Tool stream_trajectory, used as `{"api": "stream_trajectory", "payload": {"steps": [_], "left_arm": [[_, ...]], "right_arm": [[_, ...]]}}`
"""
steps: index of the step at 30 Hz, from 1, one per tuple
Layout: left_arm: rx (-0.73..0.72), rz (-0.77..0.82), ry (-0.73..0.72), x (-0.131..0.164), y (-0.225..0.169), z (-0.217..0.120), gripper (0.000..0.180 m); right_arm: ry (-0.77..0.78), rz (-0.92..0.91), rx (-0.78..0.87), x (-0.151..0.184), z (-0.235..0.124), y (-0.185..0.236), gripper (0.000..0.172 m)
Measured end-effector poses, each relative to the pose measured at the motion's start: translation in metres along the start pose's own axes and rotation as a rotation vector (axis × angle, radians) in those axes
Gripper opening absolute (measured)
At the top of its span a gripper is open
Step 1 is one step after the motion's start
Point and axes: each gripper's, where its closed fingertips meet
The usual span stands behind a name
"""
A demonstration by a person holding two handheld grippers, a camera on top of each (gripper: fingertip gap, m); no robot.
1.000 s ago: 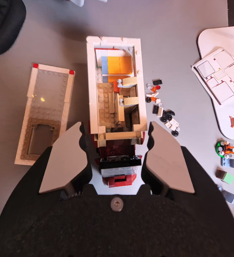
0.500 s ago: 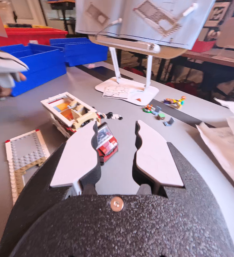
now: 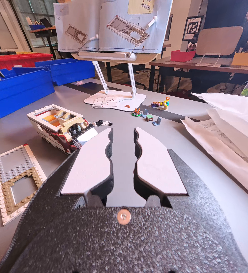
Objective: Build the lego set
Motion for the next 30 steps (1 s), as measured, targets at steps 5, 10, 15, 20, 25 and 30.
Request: {"api": "stream_trajectory", "payload": {"steps": [5, 10, 15, 20, 25, 30], "left_arm": [[0.104, 0.238, 0.403, 0.048, -0.007, 0.038, 0.034], [0.102, 0.29, 0.468, 0.046, 0.0, 0.053, 0.027], [0.124, 0.333, 0.523, 0.052, -0.001, 0.059, 0.026], [0.192, 0.377, 0.554, 0.059, -0.016, 0.055, 0.031], [0.187, 0.373, 0.536, 0.058, -0.014, 0.053, 0.032], [0.174, 0.363, 0.515, 0.056, -0.008, 0.057, 0.027]], "right_arm": [[0.028, -0.051, 0.014, 0.006, 0.003, 0.004, 0.024], [0.044, -0.066, 0.011, 0.01, 0.005, 0.004, 0.023], [0.058, -0.073, 0.012, 0.013, 0.006, 0.004, 0.023], [0.077, -0.084, 0.003, 0.017, 0.008, 0.006, 0.022], [0.097, -0.107, 0.001, 0.021, 0.01, 0.008, 0.022], [0.102, -0.115, 0.007, 0.021, 0.011, 0.008, 0.021]]}}
Point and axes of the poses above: each gripper's, where its closed fingertips meet, z out along the fingers, x out of its underside, y = z × x across the jaws, and after that the axes turned 10 degrees about y, right-handed
